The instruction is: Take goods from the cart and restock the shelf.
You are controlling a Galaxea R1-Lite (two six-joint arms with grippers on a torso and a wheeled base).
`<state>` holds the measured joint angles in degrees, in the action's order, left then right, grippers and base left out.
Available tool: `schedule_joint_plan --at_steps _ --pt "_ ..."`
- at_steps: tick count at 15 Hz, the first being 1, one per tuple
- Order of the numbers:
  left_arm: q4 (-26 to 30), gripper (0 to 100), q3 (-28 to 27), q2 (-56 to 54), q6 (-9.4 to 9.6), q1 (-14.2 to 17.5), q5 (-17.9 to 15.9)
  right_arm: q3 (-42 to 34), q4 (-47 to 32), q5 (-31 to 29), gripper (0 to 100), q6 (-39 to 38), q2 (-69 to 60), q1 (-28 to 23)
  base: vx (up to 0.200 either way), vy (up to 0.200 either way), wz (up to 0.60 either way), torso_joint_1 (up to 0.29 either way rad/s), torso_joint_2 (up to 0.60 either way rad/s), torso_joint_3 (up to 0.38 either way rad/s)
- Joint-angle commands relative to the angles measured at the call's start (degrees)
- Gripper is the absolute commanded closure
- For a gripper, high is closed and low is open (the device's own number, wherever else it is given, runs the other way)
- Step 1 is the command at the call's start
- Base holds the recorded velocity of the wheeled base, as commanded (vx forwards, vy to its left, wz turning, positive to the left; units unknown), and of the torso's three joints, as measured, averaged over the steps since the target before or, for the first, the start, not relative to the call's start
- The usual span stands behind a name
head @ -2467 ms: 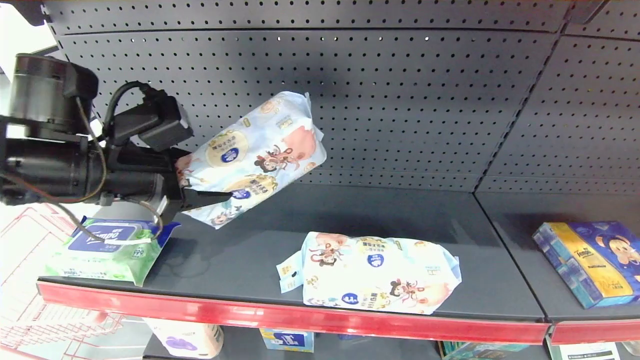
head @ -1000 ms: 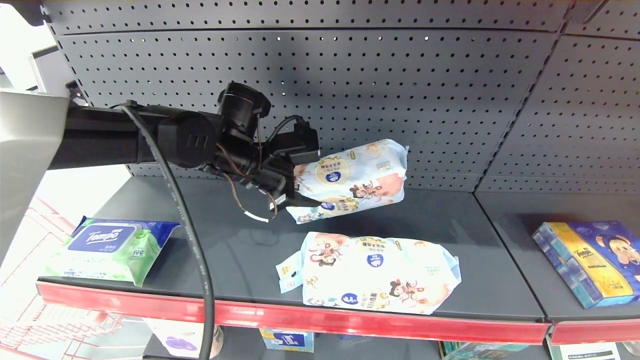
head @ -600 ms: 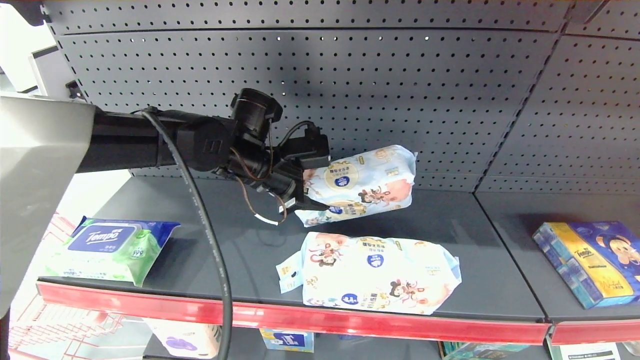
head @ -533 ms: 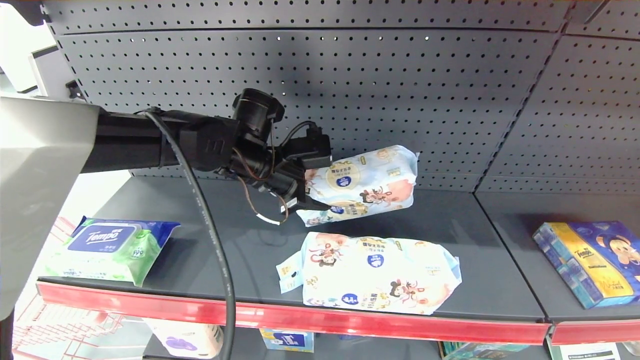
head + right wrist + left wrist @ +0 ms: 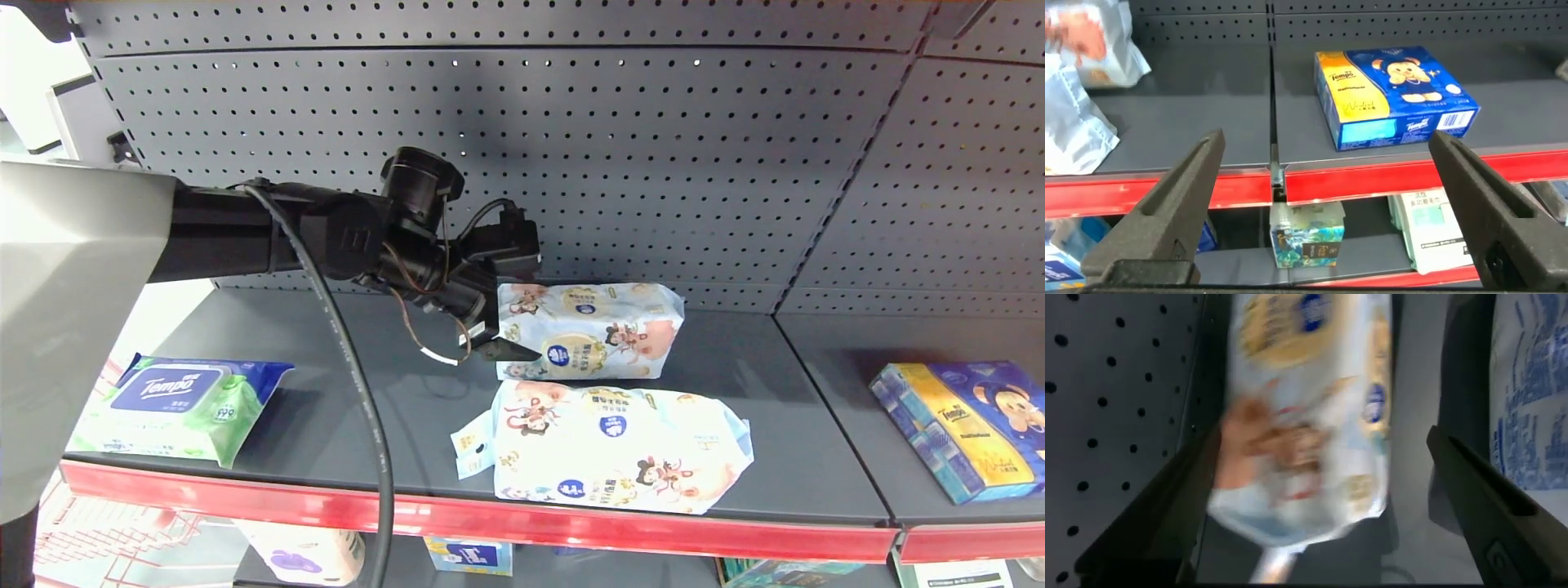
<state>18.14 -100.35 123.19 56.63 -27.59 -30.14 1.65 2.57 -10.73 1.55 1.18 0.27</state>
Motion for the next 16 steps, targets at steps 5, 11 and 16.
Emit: schedule_joint_plan --at_steps 5,11,16 --pt "2.2 0 1.3 -4.9 -0.02 3.2 -0.3 0.9 0.0 0.1 0 0.1 0.9 0.1 0.0 0.0 0.0 0.0 0.0 0.0" --pt "2.3 0 19.8 -21.7 -4.86 9.4 -0.5 5.2 0.1 2.1 0 1.1 7.6 1.8 0.0 0.0 0.0 0.0 0.0 0.0" --pt "2.3 0 38.6 -43.7 -21.21 15.9 -0.5 20.9 0.8 6.1 0 1.4 32.5 10.6 0.0 0.0 0.0 0.0 0.0 0.0"
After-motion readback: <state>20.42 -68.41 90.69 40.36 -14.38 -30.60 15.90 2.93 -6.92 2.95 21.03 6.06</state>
